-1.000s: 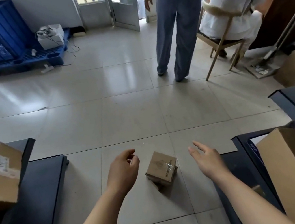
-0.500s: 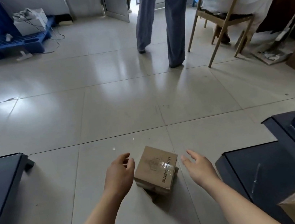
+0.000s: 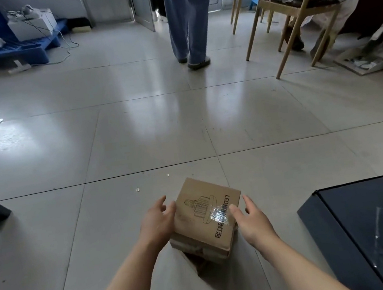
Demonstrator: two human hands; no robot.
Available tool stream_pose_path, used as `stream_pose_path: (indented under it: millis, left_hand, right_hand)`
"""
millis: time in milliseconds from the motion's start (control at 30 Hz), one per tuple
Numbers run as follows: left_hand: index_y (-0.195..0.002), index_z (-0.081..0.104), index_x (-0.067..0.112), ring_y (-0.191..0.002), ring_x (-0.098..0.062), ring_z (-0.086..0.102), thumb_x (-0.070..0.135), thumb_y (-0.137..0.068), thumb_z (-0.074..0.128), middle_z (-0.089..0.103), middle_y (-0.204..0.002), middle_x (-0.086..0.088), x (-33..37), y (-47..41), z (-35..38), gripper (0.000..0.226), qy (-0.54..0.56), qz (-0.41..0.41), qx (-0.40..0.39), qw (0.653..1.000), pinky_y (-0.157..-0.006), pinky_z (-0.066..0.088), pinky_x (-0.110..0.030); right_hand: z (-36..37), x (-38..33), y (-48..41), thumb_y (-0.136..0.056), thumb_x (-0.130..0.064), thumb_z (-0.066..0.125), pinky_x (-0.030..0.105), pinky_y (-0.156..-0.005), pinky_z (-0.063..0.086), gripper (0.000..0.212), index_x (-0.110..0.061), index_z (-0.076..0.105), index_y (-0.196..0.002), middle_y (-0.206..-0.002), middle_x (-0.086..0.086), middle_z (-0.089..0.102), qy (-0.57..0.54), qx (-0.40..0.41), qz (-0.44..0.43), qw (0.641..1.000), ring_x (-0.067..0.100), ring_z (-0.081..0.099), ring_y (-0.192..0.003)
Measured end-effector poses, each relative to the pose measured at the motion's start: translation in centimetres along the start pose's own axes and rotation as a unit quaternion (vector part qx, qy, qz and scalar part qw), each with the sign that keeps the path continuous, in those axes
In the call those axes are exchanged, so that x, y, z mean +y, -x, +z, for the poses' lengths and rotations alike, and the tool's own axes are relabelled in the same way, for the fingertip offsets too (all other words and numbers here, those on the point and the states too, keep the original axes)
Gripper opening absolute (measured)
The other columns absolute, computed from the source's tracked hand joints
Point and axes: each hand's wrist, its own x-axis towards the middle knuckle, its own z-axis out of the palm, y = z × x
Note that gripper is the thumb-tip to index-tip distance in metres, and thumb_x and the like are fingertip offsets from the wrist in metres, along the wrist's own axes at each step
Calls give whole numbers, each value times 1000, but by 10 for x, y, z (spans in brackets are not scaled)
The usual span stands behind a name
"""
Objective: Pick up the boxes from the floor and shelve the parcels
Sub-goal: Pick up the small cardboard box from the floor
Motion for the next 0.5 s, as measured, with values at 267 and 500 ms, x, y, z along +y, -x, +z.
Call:
stream_pose_path:
  millis: [267, 500]
  left_hand:
    - [-141, 45, 24, -122, -20, 53, 33, -99, 41, 57, -134, -3, -13, -22, 19, 43, 9, 22, -54, 998, -104, 42, -37]
    - [-132, 55, 24, -111, -15, 58, 27, -101, 38, 64, -123, 3, -4, -22, 20, 36, 3, 48, -54, 997, -90, 42, -26]
  right_hand:
    - [25, 21, -19, -95, -48, 42, 39, -108, 39, 72, -41, -4, -150, -146, -4, 45, -47, -24, 17, 998, 21, 51, -125]
    - [31, 20, -29, -92, -48, 40, 46, -103, 44, 76, -46, -13, -147, -143, -6, 48, -51, -38, 22, 998, 23, 54, -120]
